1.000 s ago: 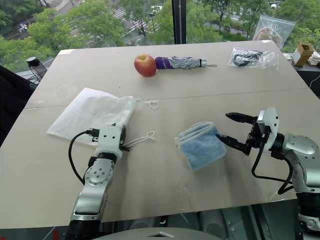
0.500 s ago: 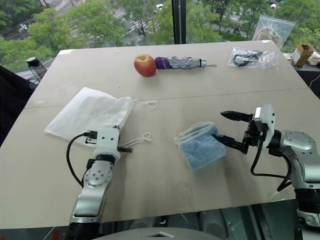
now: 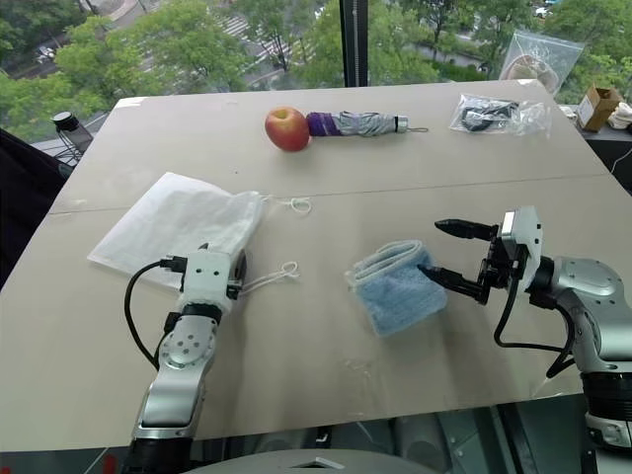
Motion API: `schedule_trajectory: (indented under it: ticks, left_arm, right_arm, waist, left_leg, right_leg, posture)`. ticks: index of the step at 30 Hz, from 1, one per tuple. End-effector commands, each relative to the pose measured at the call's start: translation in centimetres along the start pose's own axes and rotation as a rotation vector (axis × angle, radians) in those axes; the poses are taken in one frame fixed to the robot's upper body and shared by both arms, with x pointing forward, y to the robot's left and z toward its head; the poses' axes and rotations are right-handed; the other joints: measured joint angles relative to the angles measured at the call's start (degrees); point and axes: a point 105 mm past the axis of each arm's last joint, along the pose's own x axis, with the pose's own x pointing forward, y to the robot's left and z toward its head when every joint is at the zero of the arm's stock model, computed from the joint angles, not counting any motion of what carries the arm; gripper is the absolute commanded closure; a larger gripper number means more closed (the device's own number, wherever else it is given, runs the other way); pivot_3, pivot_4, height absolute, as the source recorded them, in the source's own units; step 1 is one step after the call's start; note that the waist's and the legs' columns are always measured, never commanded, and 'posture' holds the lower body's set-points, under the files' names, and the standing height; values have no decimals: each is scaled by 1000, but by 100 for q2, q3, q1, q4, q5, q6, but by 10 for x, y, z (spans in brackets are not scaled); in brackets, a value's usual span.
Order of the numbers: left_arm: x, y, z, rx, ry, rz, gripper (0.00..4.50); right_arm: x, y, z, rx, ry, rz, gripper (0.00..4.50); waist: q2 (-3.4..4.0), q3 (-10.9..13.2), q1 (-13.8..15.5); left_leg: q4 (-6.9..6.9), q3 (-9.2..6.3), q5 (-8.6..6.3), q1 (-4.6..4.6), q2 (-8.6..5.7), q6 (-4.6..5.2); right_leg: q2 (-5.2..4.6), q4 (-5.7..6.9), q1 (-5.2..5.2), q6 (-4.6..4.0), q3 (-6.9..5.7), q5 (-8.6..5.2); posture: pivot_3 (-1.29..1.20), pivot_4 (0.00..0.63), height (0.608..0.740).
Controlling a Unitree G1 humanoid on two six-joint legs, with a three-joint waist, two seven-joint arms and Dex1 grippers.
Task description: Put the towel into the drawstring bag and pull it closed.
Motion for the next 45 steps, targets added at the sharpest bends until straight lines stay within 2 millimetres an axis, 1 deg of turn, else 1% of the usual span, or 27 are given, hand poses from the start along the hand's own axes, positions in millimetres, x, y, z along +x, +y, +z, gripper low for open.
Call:
schedule_trajectory:
  ticks: [1, 7, 12, 16, 17, 18, 19, 20, 21, 27, 30, 32, 35, 39, 41, 43, 45]
  left_arm:
    - [3, 13, 1, -28, 2, 55, 1425]
    - [5, 18, -6, -78, 36, 72, 1425]
    - [7, 19, -12, -85, 60, 62, 1425]
    - [8, 23, -11, -72, 51, 68, 2467]
    - [9, 24, -11, -69, 48, 69, 2955]
    - [9, 25, -11, -67, 46, 70, 3155]
    - [9, 25, -11, -67, 45, 70, 3665]
    - [9, 25, -11, -65, 44, 70, 3999]
    - [9, 25, -10, -63, 42, 69, 4435]
    - [11, 22, -4, -60, 19, 59, 4435]
    - [12, 21, 4, -53, -7, 48, 4435]
    - [13, 21, 14, -43, -49, 42, 4435]
    - [14, 23, 22, -48, -89, 38, 4435]
    - [13, 19, 32, -100, -117, 5, 4435]
    - [13, 17, 35, -121, -120, -12, 4435]
    - [13, 16, 35, -125, -120, -23, 4435]
    - [14, 14, 35, -122, -116, -37, 4435]
  right_arm:
    - [3, 1, 11, -43, -30, 17, 0]
    - [3, 0, 9, -42, -29, 13, 0]
    - [4, 0, 9, -44, -33, 11, 0]
    - [4, 1, 9, -47, -34, 10, 0]
    - [4, 1, 9, -47, -35, 10, 0]
    - [4, 1, 9, -47, -36, 9, 0]
    - [4, 1, 9, -47, -36, 10, 0]
    - [4, 1, 9, -48, -37, 10, 0]
    - [5, 2, 9, -47, -39, 11, 0]
    - [6, 2, 12, -47, -44, 14, 0]
    - [2, -3, 8, -49, 0, -22, 0]
    - [-3, -9, 1, 1, 66, -61, 0]
    - [-6, -19, -10, -19, 191, -140, 0]
    - [-3, -10, -26, 41, 267, -137, 0]
    - [0, -6, -37, 75, 314, -140, 0]
    - [6, -5, -47, 82, 352, -150, 0]
    - [17, -3, -51, 116, 329, -155, 0]
  waist:
    - [0, 0, 0]
    - [0, 0, -1]
    - [0, 0, -1]
    - [0, 0, -1]
    - [0, 0, -2]
    - [0, 0, -3]
    - [0, 0, -1]
    - [0, 0, 0]
    - [0, 0, 1]
    - [0, -1, 3]
    - [0, -1, 3]
    - [0, 0, 7]
    - [0, -1, 6]
    - [0, 0, 2]
    - [0, -1, 1]
    - [0, -1, 2]
    - [-1, -1, -3]
  left_leg:
    - [0, 0, 0, 0, 0, 0]
    - [1, -1, 0, 0, 0, 0]
    - [2, -1, 0, 0, 0, 0]
    - [2, -1, 0, 0, 0, 0]
    - [2, -2, 0, 0, 0, 0]
    - [2, -1, 0, 0, 0, 0]
    - [2, -2, 0, 0, 0, 0]
    - [2, -2, 0, 0, 0, 0]
    - [2, -3, 0, 0, 0, 0]
    - [3, -1, 0, -1, 0, 0]
    - [3, -4, 0, -1, 0, 0]
    - [3, -4, 0, -3, 0, 0]
    - [6, -4, 0, -5, -2, 0]
    - [3, -5, 0, -5, 0, -1]
    - [3, -9, 0, -8, 0, -1]
    - [5, -8, 0, -12, -1, 0]
    - [7, -7, 0, -12, -2, 0]
  right_leg:
    - [0, 0, 0, 0, 0, 0]
    - [0, 0, 0, 0, -1, 0]
    - [0, 0, 0, 0, -2, 0]
    - [0, 0, 0, 0, -2, 1]
    - [0, 0, 0, 0, -2, 0]
    - [0, 0, 0, 0, -2, 1]
    - [0, 0, 0, 0, -2, 1]
    - [0, 0, 0, 0, -2, 1]
    - [0, 0, 0, 0, -2, 1]
    - [0, 0, 1, -1, -1, 1]
    - [0, 0, 1, -1, -3, 1]
    - [0, 0, 0, -1, -3, 2]
    - [-2, 0, -1, -2, -2, 2]
    - [-1, 0, -2, -3, -4, 2]
    - [-1, 0, -3, -3, -7, 2]
    - [-2, -1, -4, -3, -7, 2]
    - [-3, -2, -4, -3, -5, 2]
  posture:
    - [0, 150, 740]
    - [0, 150, 740]
    - [0, 150, 740]
    - [0, 150, 740]
    - [0, 150, 740]
    - [0, 150, 740]
    - [0, 150, 740]
    - [0, 150, 740]
    - [0, 150, 740]
    - [0, 150, 740]
    - [0, 150, 740]
    - [0, 150, 740]
    - [0, 150, 740]
    - [0, 150, 740]
    - [0, 150, 740]
    - [0, 150, 740]
    - [0, 150, 740]
